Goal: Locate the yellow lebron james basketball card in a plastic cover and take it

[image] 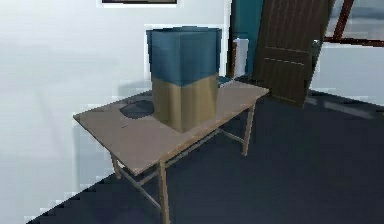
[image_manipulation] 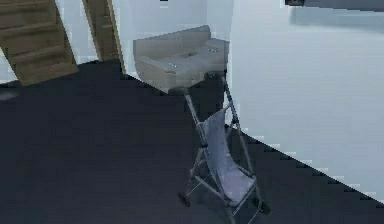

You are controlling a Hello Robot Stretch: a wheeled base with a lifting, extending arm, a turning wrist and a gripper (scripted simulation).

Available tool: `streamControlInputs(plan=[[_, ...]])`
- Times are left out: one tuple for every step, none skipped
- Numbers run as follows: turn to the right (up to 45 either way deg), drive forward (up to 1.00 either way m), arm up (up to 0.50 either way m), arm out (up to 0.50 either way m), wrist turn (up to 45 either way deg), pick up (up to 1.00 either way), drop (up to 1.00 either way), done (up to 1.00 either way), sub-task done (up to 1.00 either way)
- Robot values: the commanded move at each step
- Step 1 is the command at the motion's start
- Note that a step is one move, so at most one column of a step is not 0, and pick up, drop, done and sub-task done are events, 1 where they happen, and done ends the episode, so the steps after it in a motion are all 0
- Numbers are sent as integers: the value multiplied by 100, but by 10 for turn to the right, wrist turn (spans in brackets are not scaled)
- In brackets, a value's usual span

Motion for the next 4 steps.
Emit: streamControlInputs(plan=[[450,0,0,0,0,0,0,0,0],[450,0,0,0,0,0,0,0,0],[450,0,0,0,0,0,0,0,0],[60,0,0,0,0,0,0,0,0]])
